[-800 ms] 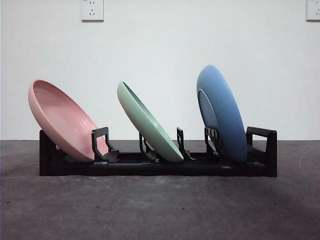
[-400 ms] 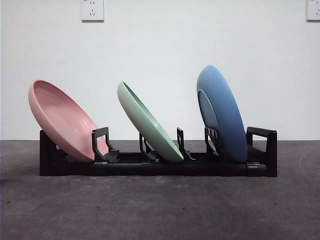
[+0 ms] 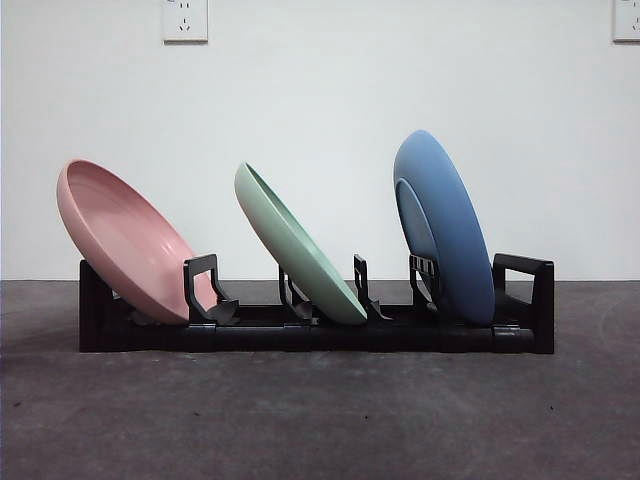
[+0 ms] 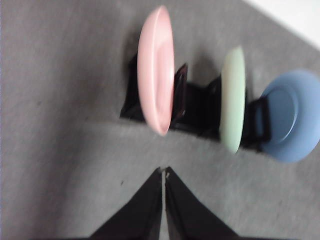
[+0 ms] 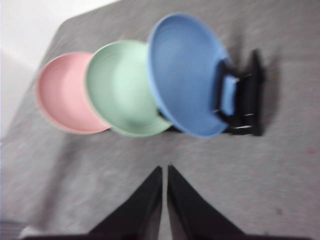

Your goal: Place the plate

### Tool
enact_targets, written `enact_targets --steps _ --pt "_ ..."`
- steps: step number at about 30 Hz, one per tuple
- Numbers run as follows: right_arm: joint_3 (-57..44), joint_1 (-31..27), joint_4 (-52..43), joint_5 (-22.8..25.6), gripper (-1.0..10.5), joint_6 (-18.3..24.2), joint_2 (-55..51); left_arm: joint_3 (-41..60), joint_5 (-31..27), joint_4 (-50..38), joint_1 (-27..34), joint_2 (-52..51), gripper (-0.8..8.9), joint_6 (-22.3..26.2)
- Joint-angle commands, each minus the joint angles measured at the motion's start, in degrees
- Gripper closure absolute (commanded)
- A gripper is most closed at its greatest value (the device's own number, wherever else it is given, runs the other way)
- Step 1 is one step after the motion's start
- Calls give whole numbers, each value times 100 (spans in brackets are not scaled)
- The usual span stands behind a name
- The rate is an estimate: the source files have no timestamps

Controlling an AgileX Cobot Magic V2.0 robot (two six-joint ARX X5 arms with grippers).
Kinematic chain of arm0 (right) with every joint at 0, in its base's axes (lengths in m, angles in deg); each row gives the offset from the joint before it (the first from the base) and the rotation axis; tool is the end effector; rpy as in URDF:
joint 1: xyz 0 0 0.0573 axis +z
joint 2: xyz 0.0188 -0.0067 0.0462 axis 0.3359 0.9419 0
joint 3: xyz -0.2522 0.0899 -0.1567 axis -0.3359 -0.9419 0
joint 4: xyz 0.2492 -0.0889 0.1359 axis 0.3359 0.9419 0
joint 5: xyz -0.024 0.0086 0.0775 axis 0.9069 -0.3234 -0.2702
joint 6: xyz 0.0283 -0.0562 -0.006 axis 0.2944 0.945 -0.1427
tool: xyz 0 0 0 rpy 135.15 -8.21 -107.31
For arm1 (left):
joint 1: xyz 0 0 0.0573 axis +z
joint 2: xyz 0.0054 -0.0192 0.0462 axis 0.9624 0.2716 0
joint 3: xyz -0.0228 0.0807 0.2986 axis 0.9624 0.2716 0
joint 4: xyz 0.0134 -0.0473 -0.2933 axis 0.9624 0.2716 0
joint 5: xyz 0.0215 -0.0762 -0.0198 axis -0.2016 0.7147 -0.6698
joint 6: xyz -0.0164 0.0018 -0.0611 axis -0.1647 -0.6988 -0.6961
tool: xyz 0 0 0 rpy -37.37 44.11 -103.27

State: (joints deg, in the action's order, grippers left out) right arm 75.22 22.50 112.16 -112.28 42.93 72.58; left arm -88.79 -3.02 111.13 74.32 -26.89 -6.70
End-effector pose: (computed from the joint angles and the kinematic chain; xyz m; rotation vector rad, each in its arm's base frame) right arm 0.1332 0.0292 0.3992 0.4472 0.6919 0.4709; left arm 0.1329 -0.0129 0.4279 -0.4938 0.8018 -0.1333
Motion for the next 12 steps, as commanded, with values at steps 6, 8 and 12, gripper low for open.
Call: enact_targets --steps 6,8,12 --pt "341 131 -4 -240 623 321 710 -286 39 17 -9 330 566 603" --pt "345 251 -111 -234 654 306 887 -286 39 -61 -9 330 566 601" --pt "667 577 -411 -221 682 223 1753 -286 37 -258 -9 330 566 599"
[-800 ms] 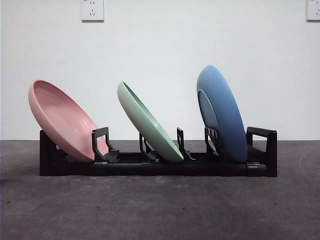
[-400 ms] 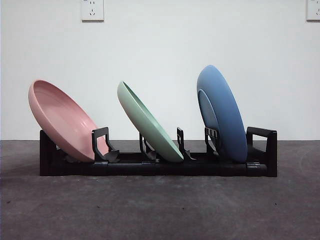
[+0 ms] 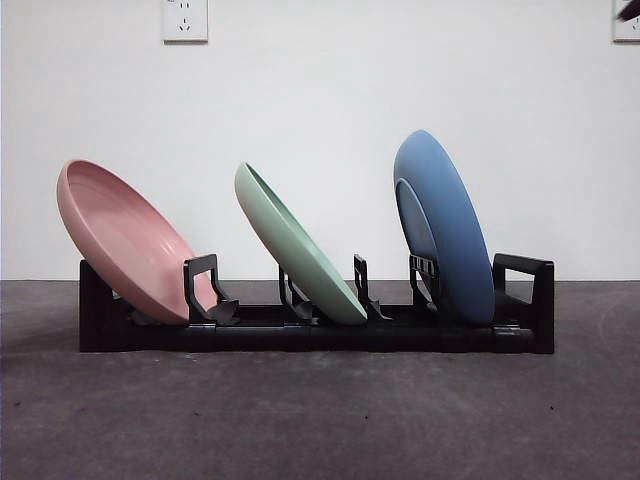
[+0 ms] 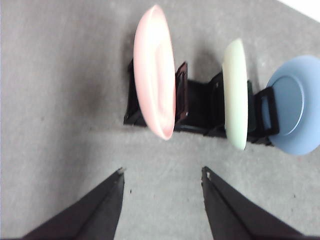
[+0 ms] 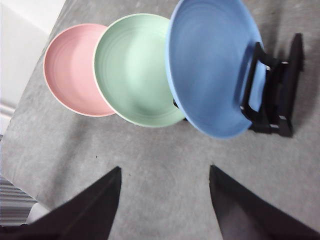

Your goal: Place the plate

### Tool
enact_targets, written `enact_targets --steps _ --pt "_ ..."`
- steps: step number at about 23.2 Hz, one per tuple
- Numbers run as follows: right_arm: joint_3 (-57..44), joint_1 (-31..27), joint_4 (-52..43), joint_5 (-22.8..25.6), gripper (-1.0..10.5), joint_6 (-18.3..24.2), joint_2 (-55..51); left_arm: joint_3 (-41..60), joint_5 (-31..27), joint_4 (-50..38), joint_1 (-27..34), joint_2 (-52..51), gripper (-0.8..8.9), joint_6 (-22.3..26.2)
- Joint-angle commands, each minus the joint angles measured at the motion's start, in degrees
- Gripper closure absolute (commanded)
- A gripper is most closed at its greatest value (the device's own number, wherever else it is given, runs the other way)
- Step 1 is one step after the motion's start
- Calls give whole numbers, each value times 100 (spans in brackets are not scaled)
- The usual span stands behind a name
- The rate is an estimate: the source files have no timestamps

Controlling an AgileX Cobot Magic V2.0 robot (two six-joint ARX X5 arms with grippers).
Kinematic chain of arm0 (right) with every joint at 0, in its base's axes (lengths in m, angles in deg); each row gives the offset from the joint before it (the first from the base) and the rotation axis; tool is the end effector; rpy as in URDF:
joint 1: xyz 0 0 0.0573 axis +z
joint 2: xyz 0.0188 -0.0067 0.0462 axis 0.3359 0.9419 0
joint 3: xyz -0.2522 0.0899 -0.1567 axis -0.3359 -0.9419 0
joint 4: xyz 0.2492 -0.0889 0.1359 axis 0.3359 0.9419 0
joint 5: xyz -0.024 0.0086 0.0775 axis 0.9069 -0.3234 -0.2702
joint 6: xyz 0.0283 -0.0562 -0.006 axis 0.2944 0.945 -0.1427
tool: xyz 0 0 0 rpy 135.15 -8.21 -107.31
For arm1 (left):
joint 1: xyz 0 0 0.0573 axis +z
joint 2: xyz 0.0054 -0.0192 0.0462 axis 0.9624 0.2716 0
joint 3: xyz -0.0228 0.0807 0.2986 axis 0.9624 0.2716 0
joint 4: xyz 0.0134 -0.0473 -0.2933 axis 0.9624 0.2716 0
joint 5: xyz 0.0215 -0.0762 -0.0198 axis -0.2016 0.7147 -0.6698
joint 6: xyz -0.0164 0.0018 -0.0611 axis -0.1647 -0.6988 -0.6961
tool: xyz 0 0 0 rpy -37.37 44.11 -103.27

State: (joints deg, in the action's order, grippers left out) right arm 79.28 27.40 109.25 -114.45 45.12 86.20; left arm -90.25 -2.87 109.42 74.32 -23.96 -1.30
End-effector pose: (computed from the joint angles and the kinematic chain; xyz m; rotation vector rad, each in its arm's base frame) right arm 0.1977 0.0511 0.3936 0.4163 0.8198 0.5759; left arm 0.1494 -0.0130 0.4324 -0.4053 0.7879 -0.1736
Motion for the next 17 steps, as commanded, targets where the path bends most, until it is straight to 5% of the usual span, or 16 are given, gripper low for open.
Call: enact_targets --steps 1,12,17 --pt "485 164 -118 -4 682 22 769 -140 22 -92 -9 37 566 59" --pt "2656 857 -188 199 694 575 3893 -140 13 -92 -9 37 566 59" --pt "2734 966 -417 376 837 608 4385 -140 13 -94 -9 37 566 61"
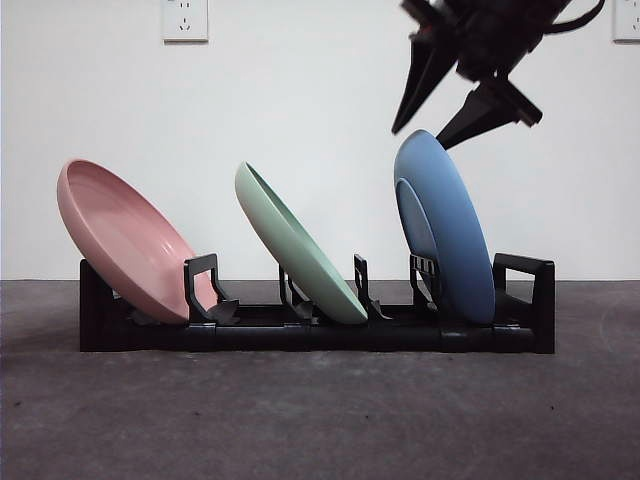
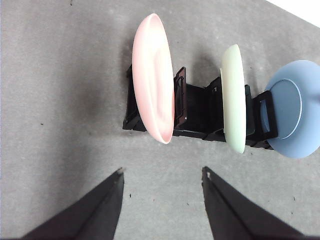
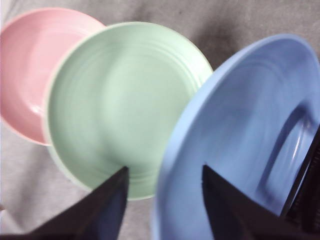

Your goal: Place the plate

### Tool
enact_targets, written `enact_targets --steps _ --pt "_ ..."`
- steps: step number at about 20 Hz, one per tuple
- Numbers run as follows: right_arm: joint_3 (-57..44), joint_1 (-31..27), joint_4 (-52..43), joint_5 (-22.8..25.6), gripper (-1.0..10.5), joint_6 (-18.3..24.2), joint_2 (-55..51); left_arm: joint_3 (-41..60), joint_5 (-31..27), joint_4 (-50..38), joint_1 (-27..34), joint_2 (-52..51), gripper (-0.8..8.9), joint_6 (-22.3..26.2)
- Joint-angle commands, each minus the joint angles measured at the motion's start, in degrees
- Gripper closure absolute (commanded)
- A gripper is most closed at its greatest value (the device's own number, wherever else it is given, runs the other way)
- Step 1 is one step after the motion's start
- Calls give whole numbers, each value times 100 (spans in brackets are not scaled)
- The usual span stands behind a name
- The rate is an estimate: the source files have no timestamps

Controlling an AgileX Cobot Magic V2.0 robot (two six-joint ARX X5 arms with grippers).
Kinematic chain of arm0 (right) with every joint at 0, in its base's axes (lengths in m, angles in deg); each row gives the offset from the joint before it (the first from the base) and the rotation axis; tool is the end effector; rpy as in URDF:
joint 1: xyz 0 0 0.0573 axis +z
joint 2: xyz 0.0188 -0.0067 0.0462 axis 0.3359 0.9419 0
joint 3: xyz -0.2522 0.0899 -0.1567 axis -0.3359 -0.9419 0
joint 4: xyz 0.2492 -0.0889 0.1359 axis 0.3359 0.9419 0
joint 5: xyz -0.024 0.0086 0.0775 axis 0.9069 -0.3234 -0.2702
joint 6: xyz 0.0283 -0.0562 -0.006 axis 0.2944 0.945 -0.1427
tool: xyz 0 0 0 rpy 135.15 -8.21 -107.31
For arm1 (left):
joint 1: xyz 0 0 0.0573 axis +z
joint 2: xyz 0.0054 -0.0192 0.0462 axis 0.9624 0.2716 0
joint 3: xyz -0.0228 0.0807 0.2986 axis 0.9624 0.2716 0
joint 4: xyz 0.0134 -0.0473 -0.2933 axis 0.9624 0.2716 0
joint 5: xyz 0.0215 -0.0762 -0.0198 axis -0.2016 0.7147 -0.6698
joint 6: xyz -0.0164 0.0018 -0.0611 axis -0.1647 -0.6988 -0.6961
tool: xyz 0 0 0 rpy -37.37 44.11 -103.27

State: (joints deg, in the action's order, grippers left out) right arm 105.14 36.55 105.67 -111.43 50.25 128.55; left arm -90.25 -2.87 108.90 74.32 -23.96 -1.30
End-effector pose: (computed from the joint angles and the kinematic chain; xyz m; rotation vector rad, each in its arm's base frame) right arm 0.3975 0.1438 0.3438 0.2745 1.0443 0.6612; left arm 0.1501 -0.0130 0.4331 -0.4042 0.7790 -0.1753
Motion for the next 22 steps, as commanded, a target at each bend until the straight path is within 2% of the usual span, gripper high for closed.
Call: enact_targets --steps 1,4,7,11,13,16,19,22 --pt "149 52 -31 133 917 133 155 -140 11 -42 -9 37 566 61" --pt "186 52 0 151 939 175 142 -140 11 -42 -9 37 566 61" --pt "555 52 472 103 939 181 131 -140 13 -42 -9 37 566 61" --pt "1606 68 1517 -459 939 210 57 -140 13 -42 -9 37 566 59" --pt "1821 107 1620 -592 939 232 -225 -140 13 -39 -9 37 566 61" --pt "1818 247 1663 -866 939 601 -822 -140 11 -42 -9 37 566 61" --pt "1491 601 1423 -817 939 675 -1663 -140 13 -39 -9 37 566 61" --pt "17 1349 330 -269 939 673 -2962 -140 13 -35 -9 37 566 61"
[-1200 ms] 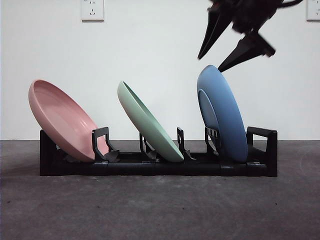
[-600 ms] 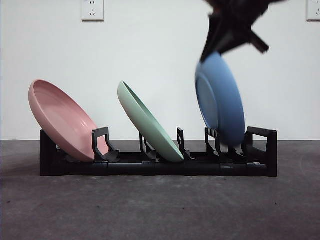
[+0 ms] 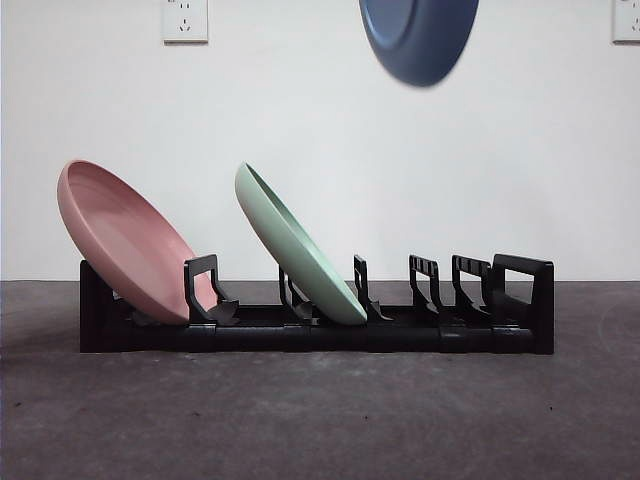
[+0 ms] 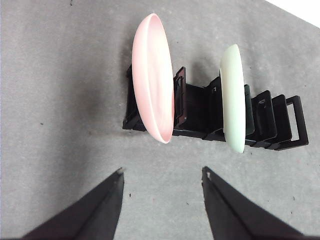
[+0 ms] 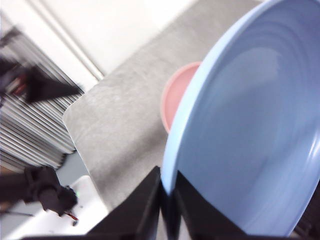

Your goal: Place the plate

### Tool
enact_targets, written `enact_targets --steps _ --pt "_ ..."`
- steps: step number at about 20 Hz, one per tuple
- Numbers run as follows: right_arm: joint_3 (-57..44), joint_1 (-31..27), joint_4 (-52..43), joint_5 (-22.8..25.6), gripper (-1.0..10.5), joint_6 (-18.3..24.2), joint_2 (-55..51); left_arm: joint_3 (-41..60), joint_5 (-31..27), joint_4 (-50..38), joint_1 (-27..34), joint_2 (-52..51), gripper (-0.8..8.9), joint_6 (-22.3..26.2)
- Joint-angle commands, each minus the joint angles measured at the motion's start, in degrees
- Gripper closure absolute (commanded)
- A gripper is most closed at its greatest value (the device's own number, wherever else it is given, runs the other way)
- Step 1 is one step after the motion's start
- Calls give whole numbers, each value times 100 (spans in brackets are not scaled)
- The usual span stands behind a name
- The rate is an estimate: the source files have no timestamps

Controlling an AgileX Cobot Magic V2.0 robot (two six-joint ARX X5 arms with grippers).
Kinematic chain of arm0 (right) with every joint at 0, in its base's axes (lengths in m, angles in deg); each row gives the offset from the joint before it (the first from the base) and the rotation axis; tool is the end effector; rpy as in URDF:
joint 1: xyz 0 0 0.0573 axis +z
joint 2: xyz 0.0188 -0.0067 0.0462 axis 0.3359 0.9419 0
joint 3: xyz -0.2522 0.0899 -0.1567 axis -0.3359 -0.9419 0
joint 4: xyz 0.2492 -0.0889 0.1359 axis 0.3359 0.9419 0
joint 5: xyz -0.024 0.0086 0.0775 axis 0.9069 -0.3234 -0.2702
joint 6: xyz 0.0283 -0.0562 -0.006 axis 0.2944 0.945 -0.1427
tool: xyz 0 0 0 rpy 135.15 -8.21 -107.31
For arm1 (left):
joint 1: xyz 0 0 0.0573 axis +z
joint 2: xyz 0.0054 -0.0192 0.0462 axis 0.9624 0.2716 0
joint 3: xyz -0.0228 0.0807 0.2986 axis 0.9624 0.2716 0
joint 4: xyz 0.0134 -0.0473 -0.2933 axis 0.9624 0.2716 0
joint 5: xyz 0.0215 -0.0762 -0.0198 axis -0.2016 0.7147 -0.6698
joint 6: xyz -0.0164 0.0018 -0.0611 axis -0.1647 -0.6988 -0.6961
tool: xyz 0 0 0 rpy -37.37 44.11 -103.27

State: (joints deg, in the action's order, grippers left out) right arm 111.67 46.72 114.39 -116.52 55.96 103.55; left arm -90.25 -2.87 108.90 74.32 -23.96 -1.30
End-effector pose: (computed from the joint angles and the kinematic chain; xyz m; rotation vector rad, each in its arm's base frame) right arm 0.2209 0.1413 0.5176 0.1175 0.6300 1.0292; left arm 0.1501 -0.0130 0.4331 -0.4042 0.7790 -0.1753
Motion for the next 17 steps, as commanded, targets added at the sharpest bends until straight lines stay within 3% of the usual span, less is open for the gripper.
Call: enact_targets --steps 1,5,11,14,17 --pt "-1202 601 -1008 422 939 101 -872 -140 13 -20 -9 35 566 61" --pt "-3484 1770 -2647 1215 939 35 -2444 -140 11 -7 -9 37 566 61" --pt "-5484 3233 -2761 2647 939 243 -3799 -138 11 -4 -9 37 566 63" --pt "-5770 3790 -2302 3353 939 299 -3705 -138 9 -7 -9 37 566 98" --pt "-5751 4352 -2079 3759 939 638 -2909 -138 7 -7 -9 37 566 197"
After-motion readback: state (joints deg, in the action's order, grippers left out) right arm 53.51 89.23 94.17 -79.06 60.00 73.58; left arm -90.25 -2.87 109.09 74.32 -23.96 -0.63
